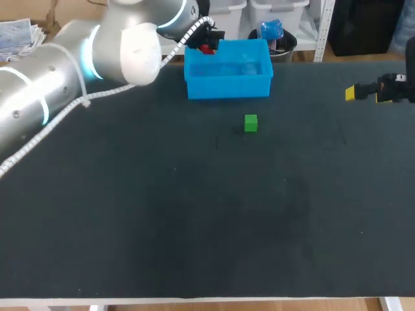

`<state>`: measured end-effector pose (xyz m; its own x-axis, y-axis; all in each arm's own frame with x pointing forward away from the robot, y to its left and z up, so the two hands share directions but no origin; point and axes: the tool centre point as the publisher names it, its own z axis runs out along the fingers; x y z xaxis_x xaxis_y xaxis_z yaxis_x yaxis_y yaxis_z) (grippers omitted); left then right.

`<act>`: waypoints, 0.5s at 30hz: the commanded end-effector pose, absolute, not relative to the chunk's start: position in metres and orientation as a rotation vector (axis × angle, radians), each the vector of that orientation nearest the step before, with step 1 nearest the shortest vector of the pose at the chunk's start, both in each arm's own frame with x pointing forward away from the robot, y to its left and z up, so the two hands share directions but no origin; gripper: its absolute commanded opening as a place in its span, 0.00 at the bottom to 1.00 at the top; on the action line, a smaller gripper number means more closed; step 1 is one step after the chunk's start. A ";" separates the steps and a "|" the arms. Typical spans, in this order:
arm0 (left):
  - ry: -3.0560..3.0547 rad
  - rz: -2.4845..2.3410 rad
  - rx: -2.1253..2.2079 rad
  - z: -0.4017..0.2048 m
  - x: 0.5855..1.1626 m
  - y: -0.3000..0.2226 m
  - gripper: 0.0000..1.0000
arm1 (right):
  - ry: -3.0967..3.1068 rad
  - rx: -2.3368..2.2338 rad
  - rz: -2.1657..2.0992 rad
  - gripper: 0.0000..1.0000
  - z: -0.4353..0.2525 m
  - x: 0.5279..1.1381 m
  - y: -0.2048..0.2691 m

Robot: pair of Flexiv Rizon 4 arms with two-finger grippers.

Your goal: Use the left arm to pick the red cube and place it into the blue plastic box first, then use the right arm to grasp the green cube and put it into the same blue plastic box after the first action is fully finished.

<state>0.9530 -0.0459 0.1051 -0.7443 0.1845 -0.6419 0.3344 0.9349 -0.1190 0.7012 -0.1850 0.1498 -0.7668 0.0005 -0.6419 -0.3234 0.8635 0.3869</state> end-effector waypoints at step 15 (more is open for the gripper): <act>2.531 -0.263 0.374 0.066 0.981 -0.059 0.00 | 2.372 -0.234 0.644 1.00 0.149 0.701 -0.186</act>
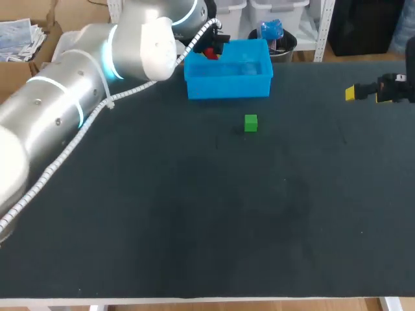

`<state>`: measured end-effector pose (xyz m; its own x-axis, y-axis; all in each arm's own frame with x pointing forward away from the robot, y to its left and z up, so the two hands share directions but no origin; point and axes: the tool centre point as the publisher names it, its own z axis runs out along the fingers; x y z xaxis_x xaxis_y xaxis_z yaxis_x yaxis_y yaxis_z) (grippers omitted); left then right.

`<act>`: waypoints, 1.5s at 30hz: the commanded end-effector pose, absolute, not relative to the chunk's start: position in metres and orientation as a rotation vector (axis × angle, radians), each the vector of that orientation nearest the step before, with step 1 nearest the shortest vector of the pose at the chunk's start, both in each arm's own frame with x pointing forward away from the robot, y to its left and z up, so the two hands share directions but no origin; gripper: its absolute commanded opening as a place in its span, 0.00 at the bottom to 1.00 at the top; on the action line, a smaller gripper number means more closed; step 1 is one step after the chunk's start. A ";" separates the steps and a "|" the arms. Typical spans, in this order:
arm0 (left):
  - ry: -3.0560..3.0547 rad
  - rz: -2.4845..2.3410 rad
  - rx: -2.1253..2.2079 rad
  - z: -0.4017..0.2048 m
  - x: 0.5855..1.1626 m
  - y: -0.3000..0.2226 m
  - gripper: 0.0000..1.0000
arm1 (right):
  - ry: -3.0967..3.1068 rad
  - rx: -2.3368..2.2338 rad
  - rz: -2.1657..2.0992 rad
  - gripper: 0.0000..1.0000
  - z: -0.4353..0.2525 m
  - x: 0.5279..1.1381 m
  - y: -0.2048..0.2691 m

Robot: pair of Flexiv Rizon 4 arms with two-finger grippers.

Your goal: Use the left arm to pick the red cube and place it into the blue plastic box first, then use the right arm to grasp the green cube and put it into the same blue plastic box after the first action is fully finished.

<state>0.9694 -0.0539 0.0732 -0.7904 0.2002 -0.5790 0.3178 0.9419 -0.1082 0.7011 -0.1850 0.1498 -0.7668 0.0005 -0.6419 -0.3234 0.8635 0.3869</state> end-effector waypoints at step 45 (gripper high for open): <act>2.442 -0.295 0.352 0.148 0.859 -0.003 1.00 | 2.372 -0.234 0.644 1.00 0.149 0.701 -0.186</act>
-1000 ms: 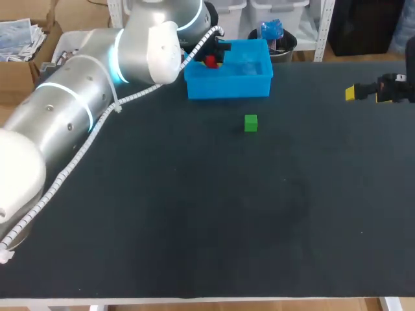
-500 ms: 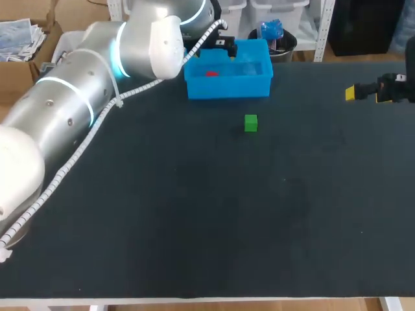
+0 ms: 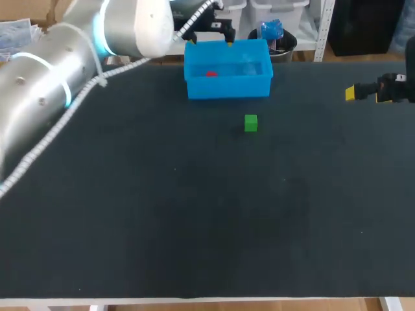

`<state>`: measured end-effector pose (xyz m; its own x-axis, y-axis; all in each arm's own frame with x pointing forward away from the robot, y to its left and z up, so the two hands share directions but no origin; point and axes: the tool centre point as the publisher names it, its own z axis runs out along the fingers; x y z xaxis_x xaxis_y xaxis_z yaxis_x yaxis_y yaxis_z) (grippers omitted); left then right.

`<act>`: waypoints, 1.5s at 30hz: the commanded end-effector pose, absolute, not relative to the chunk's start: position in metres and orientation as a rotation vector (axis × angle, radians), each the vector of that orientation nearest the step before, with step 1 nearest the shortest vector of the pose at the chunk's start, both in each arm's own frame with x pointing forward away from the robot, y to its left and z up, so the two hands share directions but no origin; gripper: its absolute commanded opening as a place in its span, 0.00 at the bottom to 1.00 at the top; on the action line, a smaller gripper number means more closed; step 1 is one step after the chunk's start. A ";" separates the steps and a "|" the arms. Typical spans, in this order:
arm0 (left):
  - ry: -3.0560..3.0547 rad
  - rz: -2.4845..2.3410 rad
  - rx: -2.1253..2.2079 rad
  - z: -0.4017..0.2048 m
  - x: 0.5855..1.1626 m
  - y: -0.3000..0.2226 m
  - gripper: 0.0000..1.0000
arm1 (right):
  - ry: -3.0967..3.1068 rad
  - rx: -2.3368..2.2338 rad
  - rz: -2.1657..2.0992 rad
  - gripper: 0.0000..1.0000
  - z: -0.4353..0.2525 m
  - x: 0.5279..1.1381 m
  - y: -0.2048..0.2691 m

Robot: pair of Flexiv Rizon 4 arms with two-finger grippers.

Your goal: Use the left arm to pick the red cube and place it into the blue plastic box first, then use the right arm to grasp the green cube and put it into the same blue plastic box after the first action is fully finished.

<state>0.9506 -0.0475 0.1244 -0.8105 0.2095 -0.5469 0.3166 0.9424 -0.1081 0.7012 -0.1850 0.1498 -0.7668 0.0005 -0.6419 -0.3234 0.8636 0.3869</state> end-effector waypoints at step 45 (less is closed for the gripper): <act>2.249 -0.488 0.590 0.125 0.611 0.123 1.00 | 2.372 -0.234 0.644 1.00 0.149 0.701 -0.186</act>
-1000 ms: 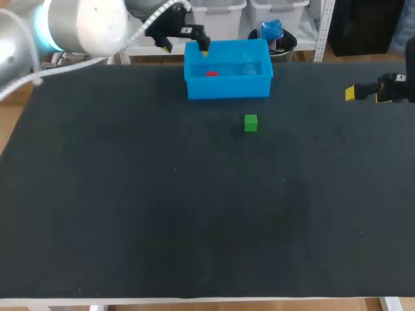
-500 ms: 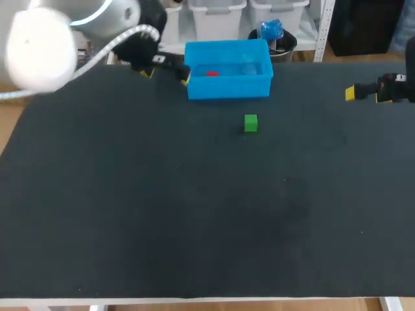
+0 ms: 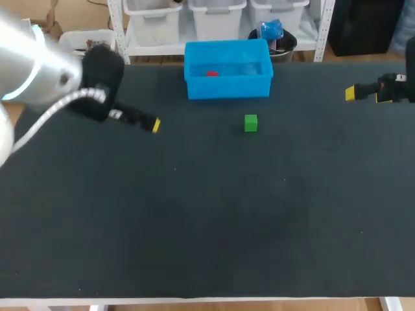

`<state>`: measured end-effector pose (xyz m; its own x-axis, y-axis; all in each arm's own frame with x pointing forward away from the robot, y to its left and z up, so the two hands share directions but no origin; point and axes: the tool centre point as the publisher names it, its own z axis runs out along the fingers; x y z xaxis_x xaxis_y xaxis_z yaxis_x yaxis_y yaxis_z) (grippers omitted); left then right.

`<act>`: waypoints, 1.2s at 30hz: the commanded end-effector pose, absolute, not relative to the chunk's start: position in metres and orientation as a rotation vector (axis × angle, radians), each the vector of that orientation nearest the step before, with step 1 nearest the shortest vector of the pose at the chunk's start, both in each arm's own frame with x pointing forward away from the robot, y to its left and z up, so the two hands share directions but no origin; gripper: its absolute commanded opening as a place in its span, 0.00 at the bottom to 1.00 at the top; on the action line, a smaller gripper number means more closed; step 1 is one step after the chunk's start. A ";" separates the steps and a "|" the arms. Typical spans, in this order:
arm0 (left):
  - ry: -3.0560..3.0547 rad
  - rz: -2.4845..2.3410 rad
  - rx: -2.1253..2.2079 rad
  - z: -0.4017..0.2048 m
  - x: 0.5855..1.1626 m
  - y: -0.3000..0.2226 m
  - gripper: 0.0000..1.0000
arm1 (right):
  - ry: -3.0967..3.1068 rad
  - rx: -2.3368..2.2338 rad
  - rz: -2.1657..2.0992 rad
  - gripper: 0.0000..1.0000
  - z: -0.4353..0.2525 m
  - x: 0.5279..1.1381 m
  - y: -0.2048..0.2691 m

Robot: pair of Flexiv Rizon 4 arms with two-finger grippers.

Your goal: Use the left arm to pick the red cube and place it into the blue plastic box first, then use the right arm to grasp the green cube and put it into the same blue plastic box after the first action is fully finished.

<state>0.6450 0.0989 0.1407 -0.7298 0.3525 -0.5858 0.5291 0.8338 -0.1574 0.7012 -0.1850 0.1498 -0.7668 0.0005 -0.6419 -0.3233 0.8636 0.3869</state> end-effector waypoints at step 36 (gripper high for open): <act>2.341 -0.485 0.788 0.130 0.640 0.118 1.00 | 2.433 -0.271 0.561 1.00 0.157 0.707 -0.183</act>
<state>0.6387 0.1180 0.1299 -0.6338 0.4140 -0.6534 0.6395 0.7557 -0.1414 0.7011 -0.1859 0.1472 -0.7668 -0.0339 -0.6410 -0.3428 0.8659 0.3643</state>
